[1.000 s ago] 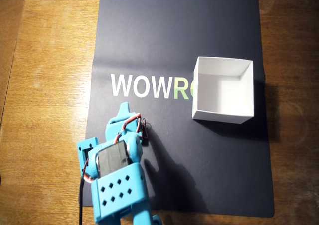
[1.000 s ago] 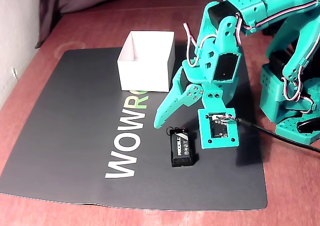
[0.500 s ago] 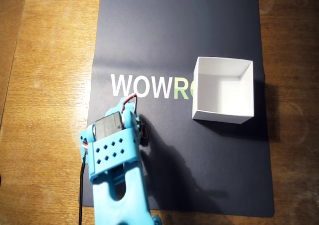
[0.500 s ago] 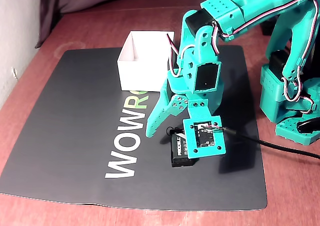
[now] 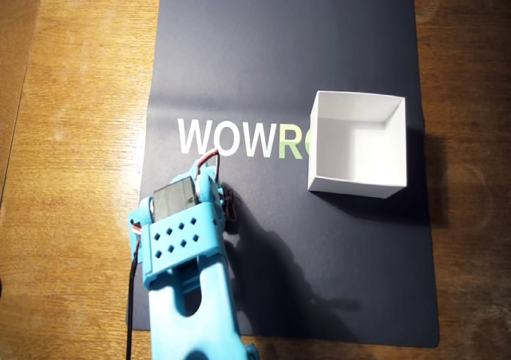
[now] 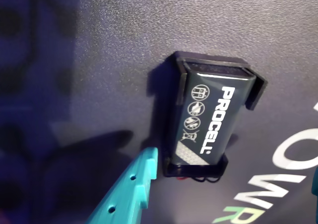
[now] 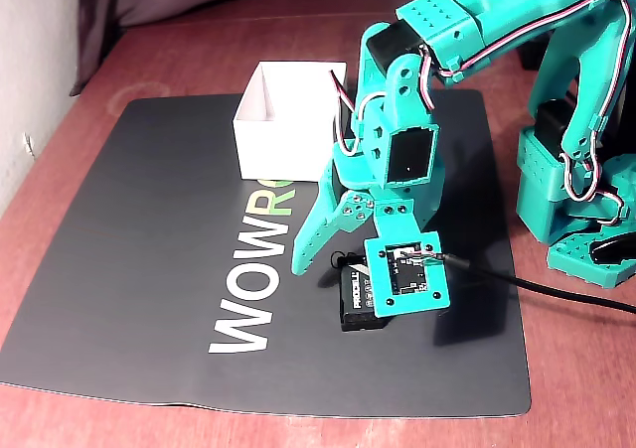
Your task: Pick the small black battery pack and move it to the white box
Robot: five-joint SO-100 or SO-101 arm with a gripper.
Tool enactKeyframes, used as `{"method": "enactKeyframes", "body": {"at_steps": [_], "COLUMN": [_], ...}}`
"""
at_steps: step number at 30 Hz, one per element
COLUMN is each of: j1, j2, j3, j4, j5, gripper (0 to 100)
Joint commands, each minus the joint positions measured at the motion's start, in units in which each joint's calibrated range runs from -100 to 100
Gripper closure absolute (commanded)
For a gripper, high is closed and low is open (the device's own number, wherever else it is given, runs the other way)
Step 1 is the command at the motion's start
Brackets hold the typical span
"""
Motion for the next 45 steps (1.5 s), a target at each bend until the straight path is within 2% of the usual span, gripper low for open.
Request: {"method": "enactKeyframes", "body": {"at_steps": [1,4,9,45], "j1": [-0.27,-0.27,-0.39,-2.62], "j2": [-0.16,-0.16,0.02,3.96], "j3": [0.12,0.58,0.76,1.39], "j4": [0.16,0.16,0.08,-4.22], "j5": [-0.23,-0.72,-5.17,-5.17], "gripper": [66,66,66,66]}}
